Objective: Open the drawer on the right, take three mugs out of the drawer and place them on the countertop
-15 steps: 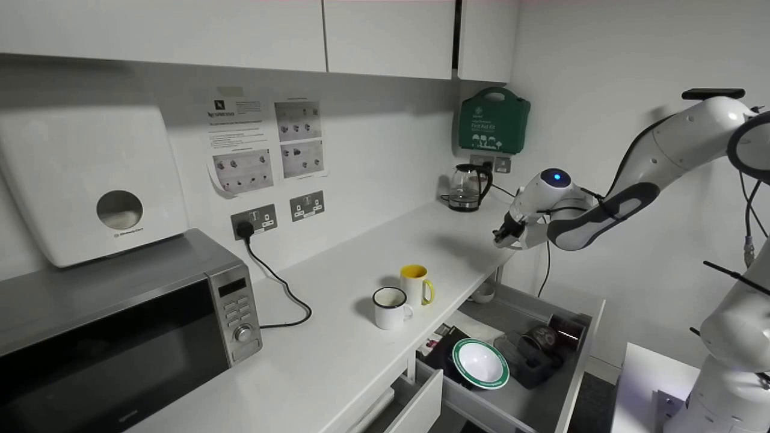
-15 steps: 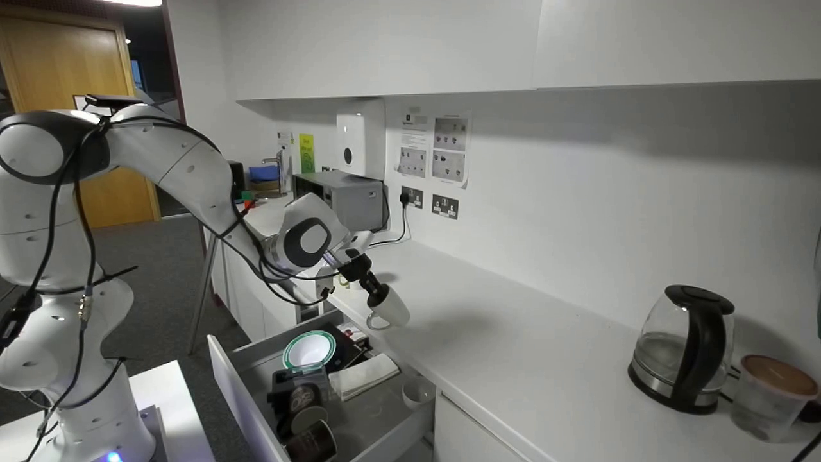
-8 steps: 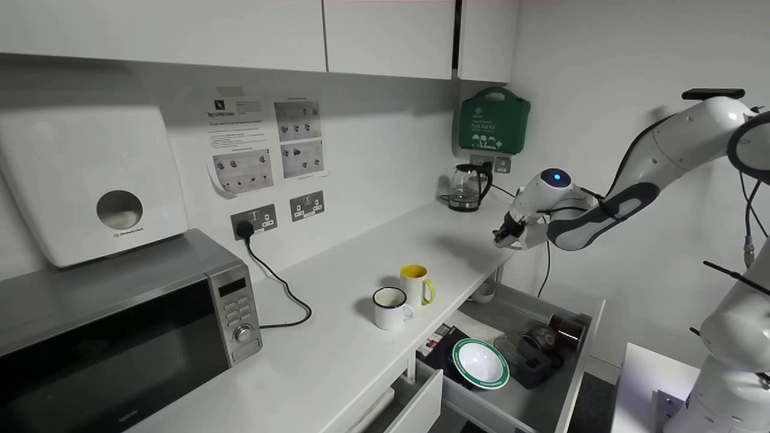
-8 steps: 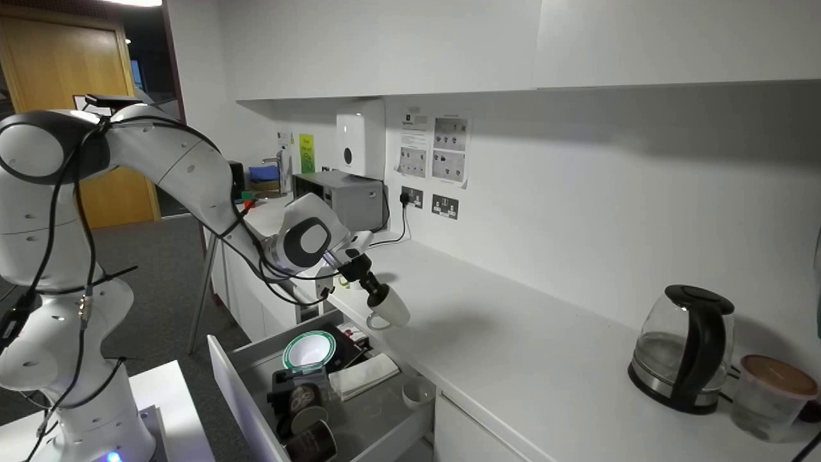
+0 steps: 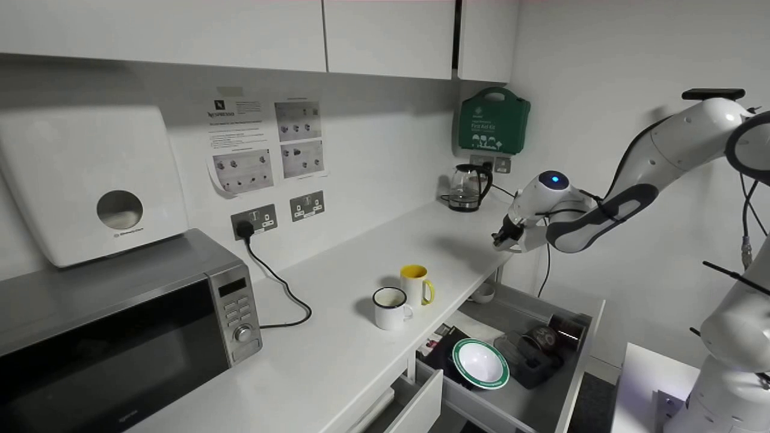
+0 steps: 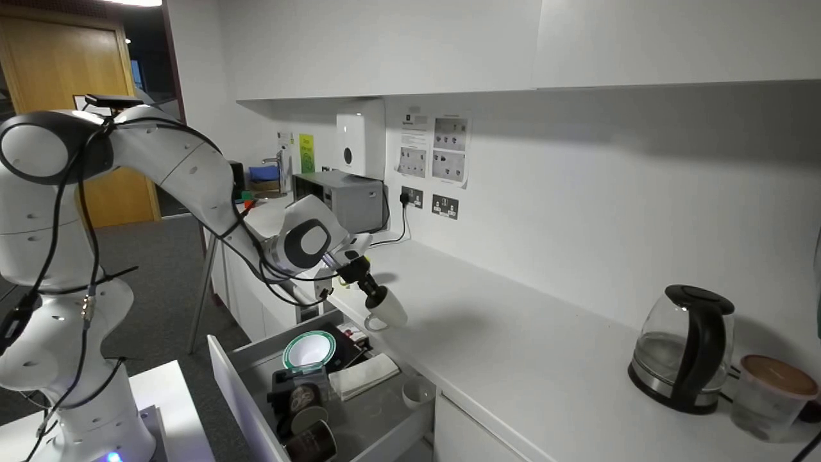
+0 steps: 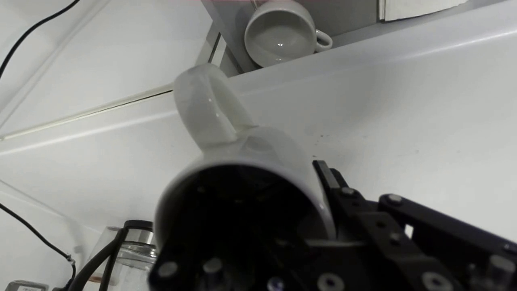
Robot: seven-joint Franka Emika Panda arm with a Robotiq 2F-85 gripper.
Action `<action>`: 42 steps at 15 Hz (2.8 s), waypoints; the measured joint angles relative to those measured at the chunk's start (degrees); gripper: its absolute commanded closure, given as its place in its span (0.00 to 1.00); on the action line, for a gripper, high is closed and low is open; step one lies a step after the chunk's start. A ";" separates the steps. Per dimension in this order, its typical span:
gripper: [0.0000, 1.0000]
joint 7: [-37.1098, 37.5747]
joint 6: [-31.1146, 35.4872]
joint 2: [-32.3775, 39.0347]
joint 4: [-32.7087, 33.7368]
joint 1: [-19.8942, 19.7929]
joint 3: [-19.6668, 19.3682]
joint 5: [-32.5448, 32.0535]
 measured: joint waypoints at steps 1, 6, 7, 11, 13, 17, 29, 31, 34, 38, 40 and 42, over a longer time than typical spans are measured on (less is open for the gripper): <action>0.98 0.00 -0.08 0.00 0.01 0.19 0.13 0.00; 0.98 -0.01 -0.48 -0.27 0.36 0.92 0.80 -0.08; 0.98 -0.02 -0.69 -0.42 0.50 1.10 0.86 -0.18; 0.98 -0.10 -2.69 -1.02 1.51 1.33 1.54 -1.40; 0.98 -0.54 -4.82 -1.39 2.04 1.44 2.18 -2.14; 0.98 -3.22 -12.70 -2.32 3.54 3.05 3.96 -1.96; 0.98 -17.41 -25.87 -3.33 9.11 20.48 -5.55 5.64; 0.98 -20.13 -26.56 -3.32 9.66 21.45 -6.29 8.05; 0.98 -23.80 -28.92 -3.30 10.54 22.45 -6.75 11.35; 0.98 -26.76 -32.95 -3.16 12.03 23.81 -6.83 13.53; 0.98 -27.76 -34.41 -3.09 12.71 24.53 -6.83 13.95; 0.98 -28.47 -35.36 -2.99 13.23 25.22 -6.83 14.15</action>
